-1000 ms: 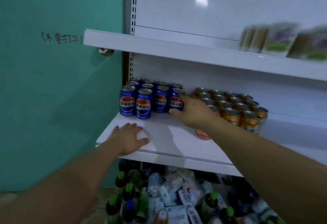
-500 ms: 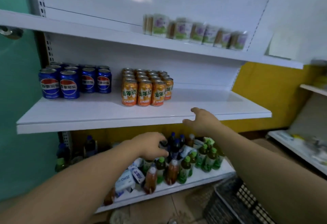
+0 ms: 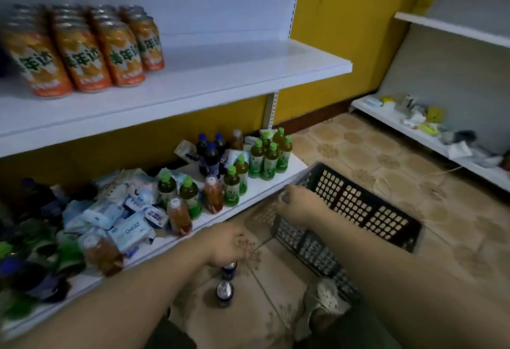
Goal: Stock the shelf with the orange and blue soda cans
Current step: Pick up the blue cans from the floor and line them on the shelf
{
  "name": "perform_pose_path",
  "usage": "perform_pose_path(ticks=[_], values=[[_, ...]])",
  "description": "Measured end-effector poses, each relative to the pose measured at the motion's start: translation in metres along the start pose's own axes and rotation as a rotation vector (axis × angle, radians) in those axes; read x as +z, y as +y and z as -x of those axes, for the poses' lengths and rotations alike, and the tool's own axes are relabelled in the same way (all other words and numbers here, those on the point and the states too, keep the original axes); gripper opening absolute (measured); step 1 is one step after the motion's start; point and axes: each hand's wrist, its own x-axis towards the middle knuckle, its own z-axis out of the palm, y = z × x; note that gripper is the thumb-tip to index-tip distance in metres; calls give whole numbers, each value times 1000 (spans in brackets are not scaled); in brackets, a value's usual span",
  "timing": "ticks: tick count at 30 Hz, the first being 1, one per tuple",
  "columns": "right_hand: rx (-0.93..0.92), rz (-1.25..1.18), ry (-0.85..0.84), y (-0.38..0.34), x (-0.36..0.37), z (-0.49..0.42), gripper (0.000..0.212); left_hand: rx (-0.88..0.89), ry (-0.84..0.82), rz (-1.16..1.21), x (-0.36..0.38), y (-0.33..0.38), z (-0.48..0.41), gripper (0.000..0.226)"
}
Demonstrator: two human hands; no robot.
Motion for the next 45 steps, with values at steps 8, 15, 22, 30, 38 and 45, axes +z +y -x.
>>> perform_pose_path(ticks=[8, 15, 22, 30, 38, 45], values=[[94, -68, -252, 50, 131, -80, 67, -126, -224, 121, 94, -77, -71, 57], [99, -91, -424, 48, 240, -159, 74, -155, -255, -22, 150, -127, -129, 47], [-13, -107, -510, 24, 341, -218, 66, -176, -289, -36, 214, -175, -172, 50], [-111, 84, -554, 16, 407, -257, 75, -90, -146, -42, 241, -207, -195, 31], [-142, -188, -324, 6, 322, -204, 75, -264, -141, 252, 183, -187, -178, 67], [-175, -464, 18, -38, 194, -116, 81, -146, 66, 707, 88, -139, -106, 74]])
